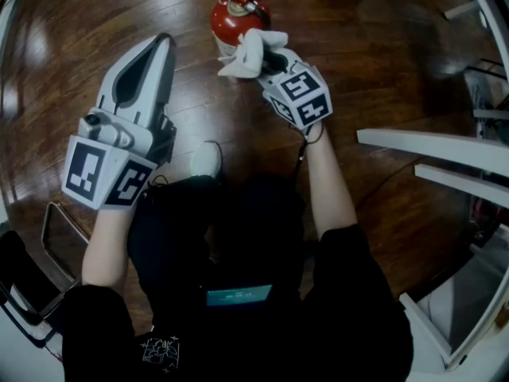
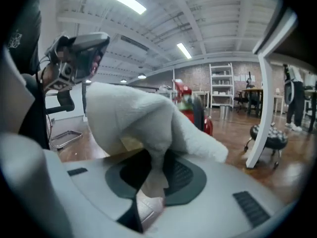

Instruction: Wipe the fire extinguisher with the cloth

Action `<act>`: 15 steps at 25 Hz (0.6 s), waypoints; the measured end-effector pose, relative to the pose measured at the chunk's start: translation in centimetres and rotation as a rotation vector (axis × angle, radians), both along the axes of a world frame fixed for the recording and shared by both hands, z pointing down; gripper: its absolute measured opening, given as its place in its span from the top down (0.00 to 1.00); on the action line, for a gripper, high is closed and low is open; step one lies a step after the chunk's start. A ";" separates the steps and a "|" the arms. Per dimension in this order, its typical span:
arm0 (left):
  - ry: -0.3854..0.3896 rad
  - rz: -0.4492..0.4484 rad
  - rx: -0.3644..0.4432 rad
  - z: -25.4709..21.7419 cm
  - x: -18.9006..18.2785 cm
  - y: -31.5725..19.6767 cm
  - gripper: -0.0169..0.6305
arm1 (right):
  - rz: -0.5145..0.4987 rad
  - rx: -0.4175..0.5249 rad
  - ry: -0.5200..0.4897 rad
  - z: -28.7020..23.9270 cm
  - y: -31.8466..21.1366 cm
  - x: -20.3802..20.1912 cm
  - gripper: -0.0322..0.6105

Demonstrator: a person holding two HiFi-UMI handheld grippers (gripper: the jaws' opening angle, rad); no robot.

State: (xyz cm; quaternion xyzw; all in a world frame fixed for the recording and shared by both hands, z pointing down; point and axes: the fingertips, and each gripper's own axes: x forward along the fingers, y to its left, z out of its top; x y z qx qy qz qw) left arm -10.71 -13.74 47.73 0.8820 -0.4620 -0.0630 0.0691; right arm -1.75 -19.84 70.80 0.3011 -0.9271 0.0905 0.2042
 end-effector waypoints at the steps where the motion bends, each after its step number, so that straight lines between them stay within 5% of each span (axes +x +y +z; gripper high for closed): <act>1: 0.000 -0.001 -0.001 0.0 -0.1 0.1 0.97 | 0.015 -0.046 0.001 2.4 -0.1 0.2 0.80; 7: -0.011 0.000 -0.009 0.3 -0.6 0.3 0.97 | 0.108 -0.273 0.013 14.8 -0.7 1.5 0.80; 15: -0.024 0.007 -0.015 0.7 -0.7 0.4 0.97 | 0.119 -0.255 0.068 17.4 0.6 1.8 0.80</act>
